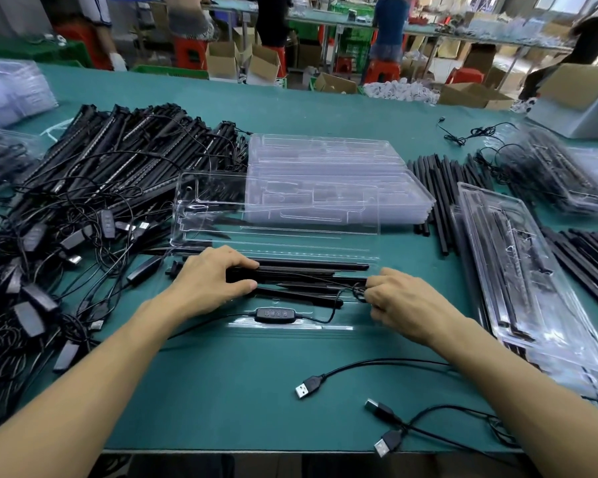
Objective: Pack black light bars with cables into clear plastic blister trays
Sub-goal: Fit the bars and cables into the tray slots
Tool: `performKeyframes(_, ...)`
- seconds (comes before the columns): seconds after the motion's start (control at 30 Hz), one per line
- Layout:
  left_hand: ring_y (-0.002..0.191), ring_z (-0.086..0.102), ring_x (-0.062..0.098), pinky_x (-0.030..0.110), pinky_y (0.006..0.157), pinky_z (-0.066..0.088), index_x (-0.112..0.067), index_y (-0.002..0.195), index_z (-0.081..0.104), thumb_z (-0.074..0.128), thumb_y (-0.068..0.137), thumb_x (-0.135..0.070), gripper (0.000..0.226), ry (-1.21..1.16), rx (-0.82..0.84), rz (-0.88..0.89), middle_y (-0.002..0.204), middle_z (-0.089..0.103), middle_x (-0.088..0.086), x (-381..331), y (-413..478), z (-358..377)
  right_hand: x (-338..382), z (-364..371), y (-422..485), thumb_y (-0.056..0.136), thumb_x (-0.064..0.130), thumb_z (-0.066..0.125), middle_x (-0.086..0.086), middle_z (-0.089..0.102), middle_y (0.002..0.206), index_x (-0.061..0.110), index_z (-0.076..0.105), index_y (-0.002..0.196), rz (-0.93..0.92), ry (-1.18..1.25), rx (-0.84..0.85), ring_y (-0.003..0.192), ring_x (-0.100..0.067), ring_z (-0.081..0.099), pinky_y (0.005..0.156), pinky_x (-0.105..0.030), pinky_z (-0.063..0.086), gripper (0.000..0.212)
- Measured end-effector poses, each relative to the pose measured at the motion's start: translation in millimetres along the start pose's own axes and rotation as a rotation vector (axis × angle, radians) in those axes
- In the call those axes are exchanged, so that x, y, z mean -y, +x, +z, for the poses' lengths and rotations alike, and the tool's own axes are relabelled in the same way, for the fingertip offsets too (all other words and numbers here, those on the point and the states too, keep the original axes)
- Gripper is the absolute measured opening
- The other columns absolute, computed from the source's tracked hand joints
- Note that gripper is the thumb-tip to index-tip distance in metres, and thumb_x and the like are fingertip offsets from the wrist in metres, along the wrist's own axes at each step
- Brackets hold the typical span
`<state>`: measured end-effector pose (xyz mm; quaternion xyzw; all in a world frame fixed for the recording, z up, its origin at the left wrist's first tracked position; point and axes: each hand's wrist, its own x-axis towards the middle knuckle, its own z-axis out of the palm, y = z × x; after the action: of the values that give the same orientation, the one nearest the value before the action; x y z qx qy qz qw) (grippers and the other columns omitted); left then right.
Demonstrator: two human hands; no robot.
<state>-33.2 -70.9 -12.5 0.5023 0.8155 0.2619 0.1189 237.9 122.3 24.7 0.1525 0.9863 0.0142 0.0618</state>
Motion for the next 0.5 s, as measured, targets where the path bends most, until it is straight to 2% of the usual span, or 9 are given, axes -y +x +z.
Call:
performKeyframes(0.1,0.117,0.054,0.014,0.044,0.103,0.038,-0.040,0.117,0.067,0.071,0.084,-0.046,0.034,0.054,-0.003,0.022,0.121,0.062,-0.012,-2.5,-0.2,-0.6,-4.3,-6.0,2.4,0.089,0.018,0.051,0.007,0.049,0.084,0.014,0.048,0.072,0.027,-0.037,0.014,0.088,-0.018,0.048,0.065,-0.034,0.046,0.018)
performKeyframes(0.17,0.113,0.055,0.015,0.041,0.100,0.040,-0.038,0.117,0.067,0.071,0.085,-0.044,0.033,0.082,-0.042,0.053,0.118,0.063,-0.011,-5.8,-2.3,1.6,-2.0,-5.6,4.9,0.089,0.016,0.049,0.005,0.047,0.080,0.014,0.044,0.071,0.075,-0.036,0.002,0.083,-0.021,0.048,0.061,-0.034,0.041,0.019)
performKeyframes(0.27,0.102,0.059,0.018,0.044,0.095,0.043,-0.029,0.108,0.073,0.066,0.085,-0.039,0.026,0.068,-0.168,0.165,0.108,0.066,-0.007,-20.5,-9.6,8.7,-0.3,-1.2,6.5,0.085,0.010,0.048,-0.001,0.045,0.070,0.013,0.035,0.071,0.175,0.091,-0.119,0.070,-0.030,0.046,0.056,-0.038,0.040,0.019)
performKeyframes(0.37,0.095,0.061,0.016,0.044,0.089,0.047,-0.024,0.100,0.075,0.061,0.086,-0.043,0.027,0.004,-0.176,0.286,0.101,0.068,-0.006,-48.3,-16.1,19.0,-4.1,4.2,6.7,0.086,0.007,0.047,-0.004,0.050,0.069,0.018,0.033,0.087,0.219,0.153,-0.198,0.065,-0.037,0.046,0.056,-0.042,0.041,0.018)
performKeyframes(0.5,0.095,0.056,0.008,0.030,0.086,0.044,-0.029,0.111,0.071,0.061,0.090,-0.052,0.033,-0.062,-0.056,0.367,0.103,0.067,-0.010,-78.1,-17.3,39.7,-6.8,9.2,2.2,0.090,0.006,0.048,-0.001,0.064,0.087,0.027,0.042,0.112,0.114,0.104,-0.174,0.078,-0.032,0.053,0.062,-0.041,0.046,0.031)
